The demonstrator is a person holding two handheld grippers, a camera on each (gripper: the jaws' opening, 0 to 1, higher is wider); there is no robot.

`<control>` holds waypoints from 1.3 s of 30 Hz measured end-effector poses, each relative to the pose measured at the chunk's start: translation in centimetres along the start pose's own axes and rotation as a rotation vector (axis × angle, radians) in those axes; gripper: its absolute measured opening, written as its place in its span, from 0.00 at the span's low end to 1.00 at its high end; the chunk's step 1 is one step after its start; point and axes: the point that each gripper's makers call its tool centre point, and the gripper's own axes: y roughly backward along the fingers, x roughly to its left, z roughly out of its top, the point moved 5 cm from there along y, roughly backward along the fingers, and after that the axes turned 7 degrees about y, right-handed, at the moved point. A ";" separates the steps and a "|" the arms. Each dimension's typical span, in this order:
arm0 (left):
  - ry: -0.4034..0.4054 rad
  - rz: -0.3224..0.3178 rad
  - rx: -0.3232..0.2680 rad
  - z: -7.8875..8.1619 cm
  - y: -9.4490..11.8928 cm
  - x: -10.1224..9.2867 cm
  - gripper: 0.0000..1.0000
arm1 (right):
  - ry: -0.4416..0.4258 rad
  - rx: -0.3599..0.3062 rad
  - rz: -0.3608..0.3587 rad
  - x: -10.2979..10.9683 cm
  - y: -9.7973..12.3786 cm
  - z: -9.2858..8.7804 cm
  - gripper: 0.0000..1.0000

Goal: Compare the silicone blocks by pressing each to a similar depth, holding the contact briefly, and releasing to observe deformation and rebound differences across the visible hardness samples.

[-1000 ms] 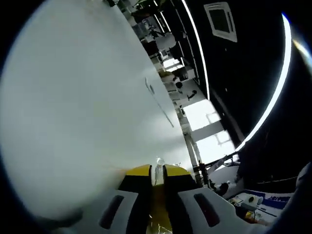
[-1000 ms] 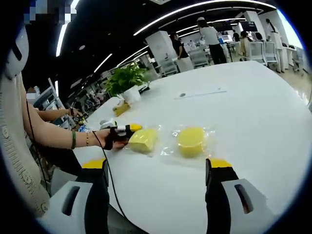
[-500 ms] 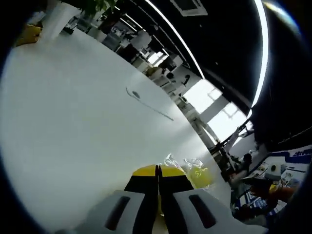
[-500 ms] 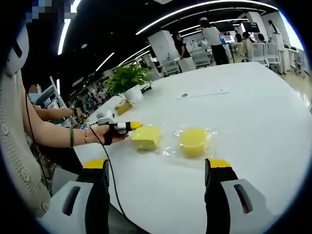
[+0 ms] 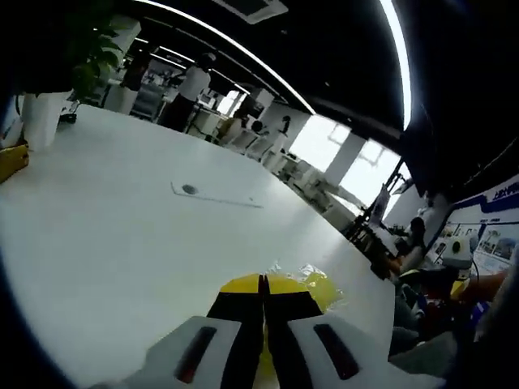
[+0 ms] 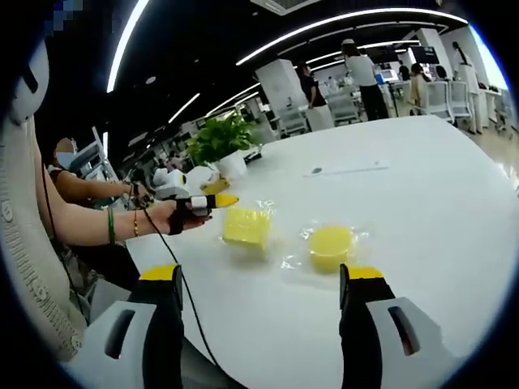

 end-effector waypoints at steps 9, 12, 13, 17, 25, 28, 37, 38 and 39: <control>-0.039 -0.045 0.026 0.0 0.5 -2.8 0.00 | 0.037 -0.045 0.013 0.6 1.0 1.1 0.74; -0.079 -0.048 0.039 0.2 0.8 -3.6 0.00 | 0.054 -0.063 0.017 0.8 1.3 1.6 0.73; -0.087 -0.046 0.039 0.3 0.9 -3.9 0.00 | 0.058 -0.067 0.019 0.8 1.4 1.7 0.73; -0.122 -0.050 0.029 1.1 1.7 -5.1 0.00 | 0.081 -0.093 0.030 1.1 1.8 2.4 0.73; -0.198 -0.112 0.002 3.5 3.4 -9.2 0.00 | 0.144 -0.130 0.073 1.4 2.6 4.1 0.72; -0.233 -0.145 -0.004 4.0 4.1 -10.9 0.00 | 0.176 -0.137 0.096 1.5 2.8 4.7 0.72; -0.337 -0.218 -0.011 5.2 5.8 -15.9 0.00 | 0.351 -0.102 0.210 1.7 2.6 8.2 0.74; -0.347 -0.228 -0.008 5.3 5.8 -16.5 0.00 | 0.374 -0.082 0.223 1.8 2.4 8.7 0.74; -0.350 -0.231 -0.007 5.3 5.9 -16.6 0.00 | 0.385 -0.072 0.233 1.8 2.3 9.0 0.75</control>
